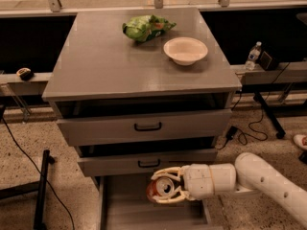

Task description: Pick coke can from bottom drawer and place on counter

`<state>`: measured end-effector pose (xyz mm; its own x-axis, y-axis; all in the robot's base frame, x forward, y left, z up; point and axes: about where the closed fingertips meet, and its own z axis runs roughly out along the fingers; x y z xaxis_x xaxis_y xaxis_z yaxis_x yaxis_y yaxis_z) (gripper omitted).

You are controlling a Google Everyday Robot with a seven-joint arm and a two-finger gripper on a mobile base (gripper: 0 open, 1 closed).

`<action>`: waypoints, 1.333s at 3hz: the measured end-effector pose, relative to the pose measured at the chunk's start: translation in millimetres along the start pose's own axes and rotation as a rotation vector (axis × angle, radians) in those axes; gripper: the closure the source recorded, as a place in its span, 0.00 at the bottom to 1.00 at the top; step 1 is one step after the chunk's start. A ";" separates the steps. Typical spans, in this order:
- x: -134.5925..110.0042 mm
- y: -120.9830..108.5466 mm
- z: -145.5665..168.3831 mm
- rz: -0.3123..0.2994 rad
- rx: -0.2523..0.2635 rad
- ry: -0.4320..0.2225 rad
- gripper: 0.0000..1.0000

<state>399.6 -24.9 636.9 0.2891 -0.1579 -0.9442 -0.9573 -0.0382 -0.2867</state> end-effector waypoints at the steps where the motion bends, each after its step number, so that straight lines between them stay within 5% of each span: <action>1: -35.2 2.0 -9.0 -0.055 -0.053 -0.052 1.00; 2: -38.0 5.1 -8.9 -0.058 -0.067 -0.061 1.00; 4: -128.7 -37.9 19.4 -0.088 -0.140 -0.046 1.00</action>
Offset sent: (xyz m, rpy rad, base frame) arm -0.0117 -0.0032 0.0329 0.0323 -0.0420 0.0709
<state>398.9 16.1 766.1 0.3689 -0.1031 -0.9237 -0.9193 -0.1872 -0.3462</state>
